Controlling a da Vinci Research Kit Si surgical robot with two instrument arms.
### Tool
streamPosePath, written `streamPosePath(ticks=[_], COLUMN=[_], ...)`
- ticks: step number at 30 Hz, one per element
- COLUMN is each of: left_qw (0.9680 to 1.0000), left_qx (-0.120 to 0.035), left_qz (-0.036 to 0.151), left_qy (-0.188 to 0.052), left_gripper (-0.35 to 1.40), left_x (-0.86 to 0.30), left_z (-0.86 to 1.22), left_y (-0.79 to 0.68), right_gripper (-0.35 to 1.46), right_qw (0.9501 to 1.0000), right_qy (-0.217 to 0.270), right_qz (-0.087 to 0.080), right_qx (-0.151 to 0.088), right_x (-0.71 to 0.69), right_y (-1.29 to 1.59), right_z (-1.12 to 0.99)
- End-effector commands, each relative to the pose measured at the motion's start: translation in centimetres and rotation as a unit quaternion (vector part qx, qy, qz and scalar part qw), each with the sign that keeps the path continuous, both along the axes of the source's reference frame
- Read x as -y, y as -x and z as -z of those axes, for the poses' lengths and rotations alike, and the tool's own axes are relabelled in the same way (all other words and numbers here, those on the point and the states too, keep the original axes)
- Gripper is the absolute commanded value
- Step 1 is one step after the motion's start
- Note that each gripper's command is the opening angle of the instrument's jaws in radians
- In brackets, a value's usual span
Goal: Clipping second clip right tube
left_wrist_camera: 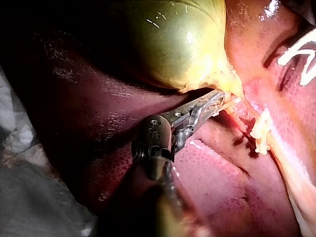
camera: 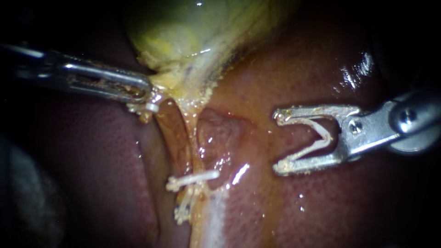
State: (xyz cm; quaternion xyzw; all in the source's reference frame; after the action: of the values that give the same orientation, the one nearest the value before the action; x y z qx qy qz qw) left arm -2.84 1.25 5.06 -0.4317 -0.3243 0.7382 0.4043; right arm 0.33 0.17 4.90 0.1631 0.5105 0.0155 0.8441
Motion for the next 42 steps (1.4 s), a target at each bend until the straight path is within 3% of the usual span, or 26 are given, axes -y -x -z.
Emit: streamPosePath(ticks=[1,8,14,21,28,36,42], left_qw=[1.0000,1.0000,1.0000,1.0000,1.0000,1.0000,1.0000], left_qx=[0.003,0.000,0.000,0.000,0.001,0.001,0.001], left_qz=[0.001,0.005,0.006,0.005,0.005,0.004,0.004], left_qy=[0.000,0.001,0.002,0.001,0.000,0.000,0.000], left_gripper=[-0.35,-0.35,-0.35,-0.35,-0.35,-0.35,-0.35], left_x=[0.01,0.08,0.09,0.10,0.12,0.14,0.16], left_z=[0.03,0.11,0.11,0.12,0.14,0.15,0.16], left_y=[0.01,0.05,0.06,0.07,0.08,0.08,0.08], right_gripper=[0.46,0.46,0.45,0.45,0.45,0.45,0.45], right_qw=[1.0000,0.9999,0.9982,0.9926,0.9864,0.9792,0.9749], right_qy=[0.000,-0.003,-0.056,-0.117,-0.159,-0.197,-0.215], right_qz=[-0.001,0.001,-0.021,-0.035,-0.038,-0.048,-0.056], right_qx=[-0.001,-0.012,-0.003,0.003,0.013,0.006,0.002], right_x=[0.00,0.02,0.03,0.08,0.15,0.08,0.12], right_y=[-0.01,-0.12,-0.29,-0.55,-0.85,-1.19,-1.42], right_z=[0.00,0.03,-0.01,-0.14,-0.40,-0.58,-0.74])
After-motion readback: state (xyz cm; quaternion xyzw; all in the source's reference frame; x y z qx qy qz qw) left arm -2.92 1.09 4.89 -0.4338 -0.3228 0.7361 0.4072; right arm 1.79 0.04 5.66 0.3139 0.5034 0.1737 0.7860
